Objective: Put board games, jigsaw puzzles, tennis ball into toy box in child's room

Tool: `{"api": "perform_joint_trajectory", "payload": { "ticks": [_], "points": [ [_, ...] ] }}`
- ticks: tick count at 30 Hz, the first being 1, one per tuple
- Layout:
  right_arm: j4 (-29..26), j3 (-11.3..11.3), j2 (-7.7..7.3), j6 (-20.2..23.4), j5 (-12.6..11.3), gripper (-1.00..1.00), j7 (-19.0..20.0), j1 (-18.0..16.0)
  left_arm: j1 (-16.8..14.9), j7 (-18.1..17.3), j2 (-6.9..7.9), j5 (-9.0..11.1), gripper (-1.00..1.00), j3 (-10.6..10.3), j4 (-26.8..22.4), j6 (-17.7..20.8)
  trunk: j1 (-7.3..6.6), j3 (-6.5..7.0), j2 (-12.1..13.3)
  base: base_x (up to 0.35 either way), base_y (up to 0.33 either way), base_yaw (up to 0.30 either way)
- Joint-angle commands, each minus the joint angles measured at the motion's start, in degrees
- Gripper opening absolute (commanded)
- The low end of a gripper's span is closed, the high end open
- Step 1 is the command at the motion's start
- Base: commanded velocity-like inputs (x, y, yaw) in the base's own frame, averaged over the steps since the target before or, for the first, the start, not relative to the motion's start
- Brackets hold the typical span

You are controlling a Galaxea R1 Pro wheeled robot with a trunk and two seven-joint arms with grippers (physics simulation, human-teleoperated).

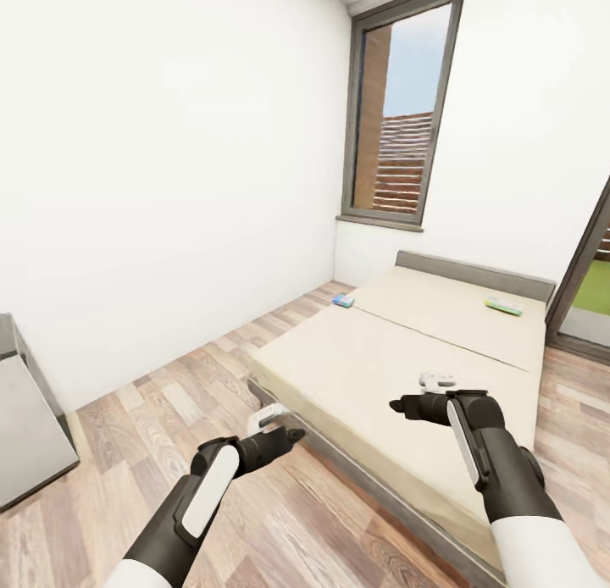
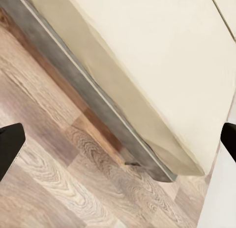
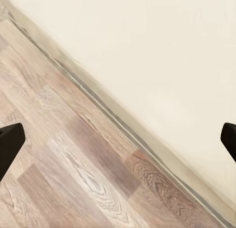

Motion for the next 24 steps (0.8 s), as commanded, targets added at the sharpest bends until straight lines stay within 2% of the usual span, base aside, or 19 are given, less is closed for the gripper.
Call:
{"api": "perform_joint_trajectory", "payload": {
  "ticks": [1, 12, 18, 24],
  "points": [
    [-0.1, 0.2, -0.01, 0.2, 0.6, 1.0, 0.6, 0.0, 0.0, 0.5, -0.01, 0.6, 1.0, 0.0, 0.0, 0.1, 0.0, -0.06, 0.0, 0.0, -0.001, 0.282],
    [-0.1, 0.9, -0.02, 0.1, 0.6, 1.0, 0.6, 0.0, 0.0, 0.7, 0.0, 0.5, 1.0, -0.1, 1.3, 0.1, 0.0, -0.06, 0.0, 0.0, 0.0, 0.273],
    [0.0, 0.9, -0.06, 0.1, 0.6, 1.0, 0.6, 0.5, 0.0, 0.7, -0.02, 0.5, 1.0, -0.2, 1.4, 0.1, 0.0, -0.06, 0.0, 0.0, -0.015, 0.115],
    [0.0, 0.9, -0.1, 0.1, 0.6, 1.0, 0.6, 1.4, 0.0, 0.7, -0.08, 0.5, 1.0, -0.3, 1.4, 0.1, 0.0, -0.06, 0.0, 0.0, -0.168, 0.037]
  ]
}}
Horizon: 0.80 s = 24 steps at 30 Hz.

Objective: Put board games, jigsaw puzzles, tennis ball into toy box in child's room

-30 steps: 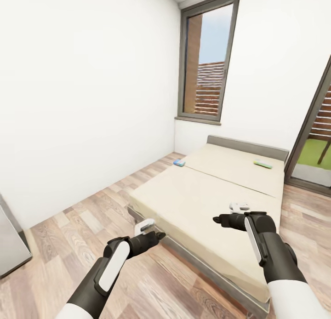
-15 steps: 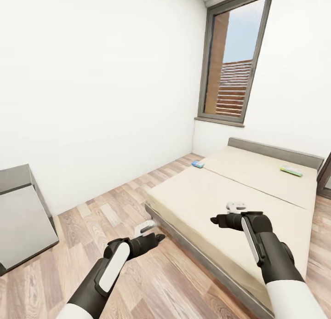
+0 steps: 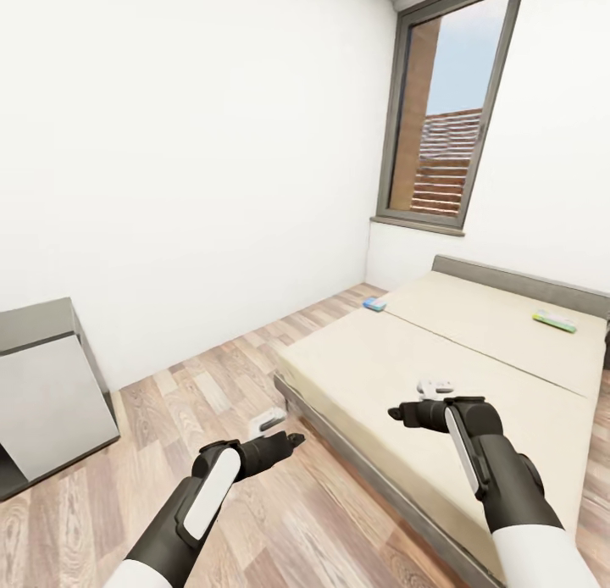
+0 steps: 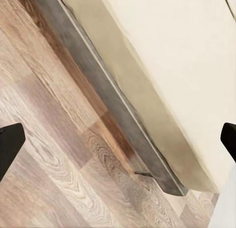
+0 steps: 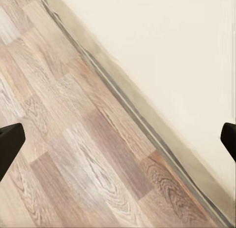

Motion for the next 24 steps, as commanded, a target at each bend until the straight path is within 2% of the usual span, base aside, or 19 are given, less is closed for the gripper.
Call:
{"api": "perform_joint_trajectory", "payload": {
  "ticks": [1, 12, 24],
  "points": [
    [0.0, 0.0, -0.01, 0.2, 0.6, 1.0, 0.6, 0.0, 0.0, 0.5, -0.01, 0.6, 1.0, 0.0, -0.1, 0.2, 0.0, -0.06, 0.0, 0.0, -0.24, 0.013],
    [-0.1, 0.1, 0.06, 0.2, 0.6, 1.0, 0.6, 0.3, 0.0, 0.5, 0.05, 0.6, 1.0, 0.1, 0.0, 0.2, 0.0, -0.06, 0.0, 0.0, -0.221, 0.028],
    [-0.1, 0.1, 0.07, 0.3, 0.6, 1.0, 0.6, 0.3, 0.0, 0.5, 0.07, 0.6, 1.0, 0.1, 0.1, 0.1, 0.0, -0.06, 0.0, 0.0, -0.05, 0.226]
  ]
}}
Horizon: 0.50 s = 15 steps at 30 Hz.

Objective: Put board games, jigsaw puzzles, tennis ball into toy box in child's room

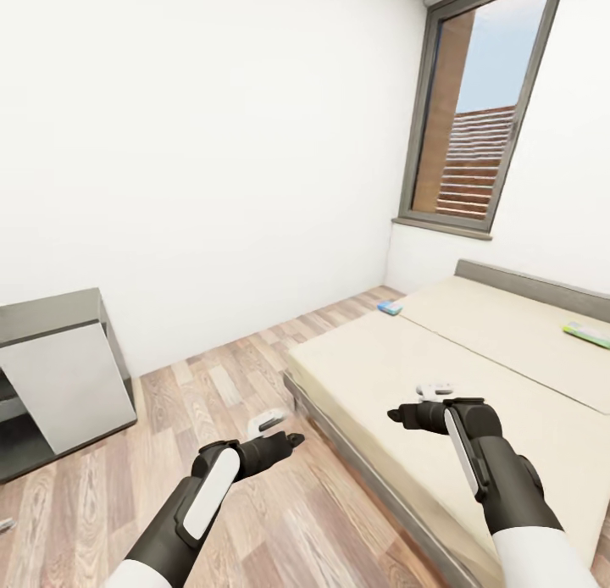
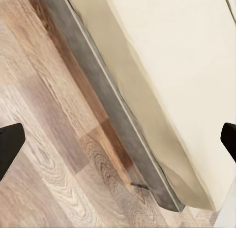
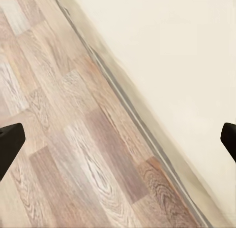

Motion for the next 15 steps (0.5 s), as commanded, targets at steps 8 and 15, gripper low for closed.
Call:
{"api": "perform_joint_trajectory", "payload": {
  "ticks": [8, 15],
  "points": [
    [-0.1, -0.1, -0.01, 0.3, 0.6, 1.0, 0.6, 0.0, 0.0, 0.5, 0.0, 0.6, 1.0, 0.0, 0.0, 0.1, 0.0, -0.06, 0.0, 0.0, -0.009, 0.287],
    [-0.1, -0.1, -0.01, 0.3, 0.6, 1.0, 0.6, 0.0, 0.0, 0.5, 0.0, 0.6, 1.0, 0.0, 0.0, 0.1, 0.0, -0.06, 0.0, 0.0, -0.003, 0.296]
  ]
}}
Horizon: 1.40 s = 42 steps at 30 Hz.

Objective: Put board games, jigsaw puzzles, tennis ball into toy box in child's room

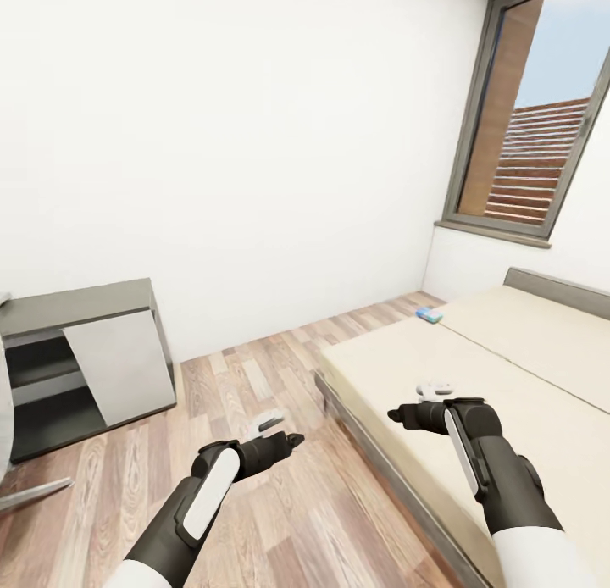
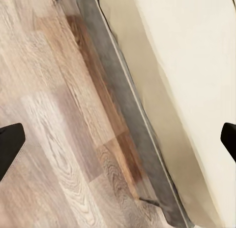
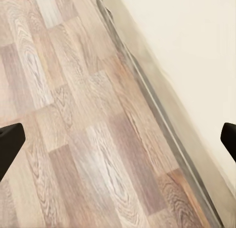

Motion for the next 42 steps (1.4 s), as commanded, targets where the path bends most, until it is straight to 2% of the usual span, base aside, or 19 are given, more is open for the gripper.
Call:
{"api": "perform_joint_trajectory", "payload": {
  "ticks": [1, 17, 42],
  "points": [
    [-0.1, -0.1, -0.01, 0.2, 0.6, 1.0, 0.6, 0.0, 0.0, 0.5, 0.0, 0.6, 1.0, -0.1, 0.0, 0.1, 0.0, -0.06, 0.0, 0.0, -0.001, 0.298],
    [-0.1, -0.1, -0.01, 0.2, 0.6, 1.0, 0.6, 0.0, -0.1, 0.5, 0.0, 0.6, 1.0, -0.1, 0.0, 0.1, 0.0, -0.06, 0.0, 0.0, -0.065, 0.253],
    [-0.1, -0.1, -0.01, 0.2, 0.6, 1.0, 0.6, 0.0, -0.1, 0.5, 0.01, 0.6, 1.0, -0.1, 0.0, 0.1, 0.0, -0.06, 0.0, -0.051, -0.255, 0.025]
  ]
}}
